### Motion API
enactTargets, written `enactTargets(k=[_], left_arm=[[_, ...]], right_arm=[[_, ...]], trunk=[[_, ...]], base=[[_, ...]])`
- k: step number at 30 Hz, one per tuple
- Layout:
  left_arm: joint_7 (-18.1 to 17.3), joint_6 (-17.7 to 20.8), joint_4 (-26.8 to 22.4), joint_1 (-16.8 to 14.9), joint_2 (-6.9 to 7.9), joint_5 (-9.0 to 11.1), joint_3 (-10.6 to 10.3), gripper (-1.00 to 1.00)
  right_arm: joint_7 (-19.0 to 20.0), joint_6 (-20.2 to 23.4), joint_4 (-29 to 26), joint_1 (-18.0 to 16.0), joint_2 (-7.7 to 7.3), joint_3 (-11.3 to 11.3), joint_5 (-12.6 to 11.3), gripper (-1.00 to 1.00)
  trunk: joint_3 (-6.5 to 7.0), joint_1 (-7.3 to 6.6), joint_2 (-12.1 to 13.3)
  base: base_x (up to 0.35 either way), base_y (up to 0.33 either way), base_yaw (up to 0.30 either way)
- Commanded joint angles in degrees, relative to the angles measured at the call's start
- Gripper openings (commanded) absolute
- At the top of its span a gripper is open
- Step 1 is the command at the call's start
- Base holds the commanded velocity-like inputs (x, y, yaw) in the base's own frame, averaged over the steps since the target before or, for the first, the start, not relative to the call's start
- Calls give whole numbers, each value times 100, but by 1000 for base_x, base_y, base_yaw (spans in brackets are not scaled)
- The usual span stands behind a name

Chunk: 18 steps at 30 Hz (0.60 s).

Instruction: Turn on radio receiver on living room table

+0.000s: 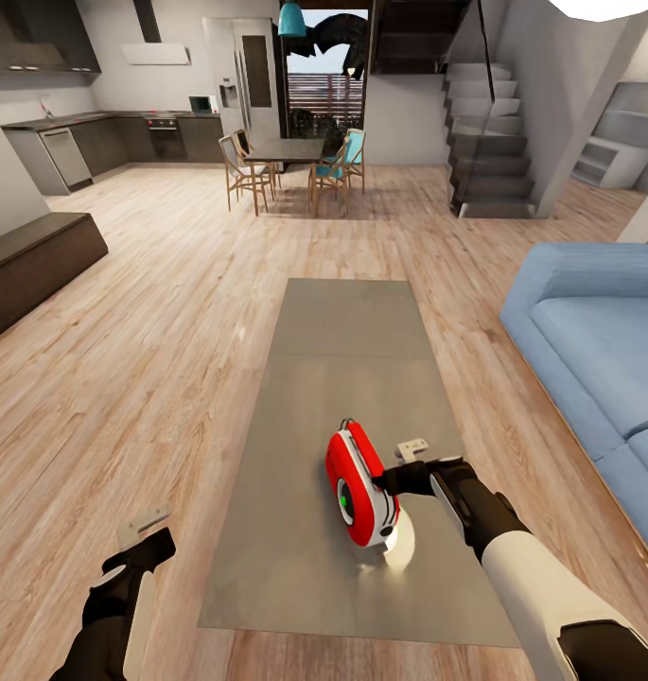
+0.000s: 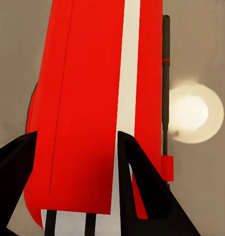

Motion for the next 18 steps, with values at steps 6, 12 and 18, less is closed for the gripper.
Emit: enactTargets(k=[6,12,18], left_arm=[[0,2,3,-1,0,0,-1,-100],[0,-1,6,-1,0,-2,-1,-100],[6,2,7,-1,0,-26,-1,-100]], right_arm=[[-4,-35,149,4,0,-5,106,100],[-4,-36,152,4,0,2,107,100],[-4,-36,152,4,0,2,107,100]], trunk=[[-1,1,1],[-1,1,1],[-1,1,1]], base=[[0,0,0],[0,0,0],[0,0,0]])
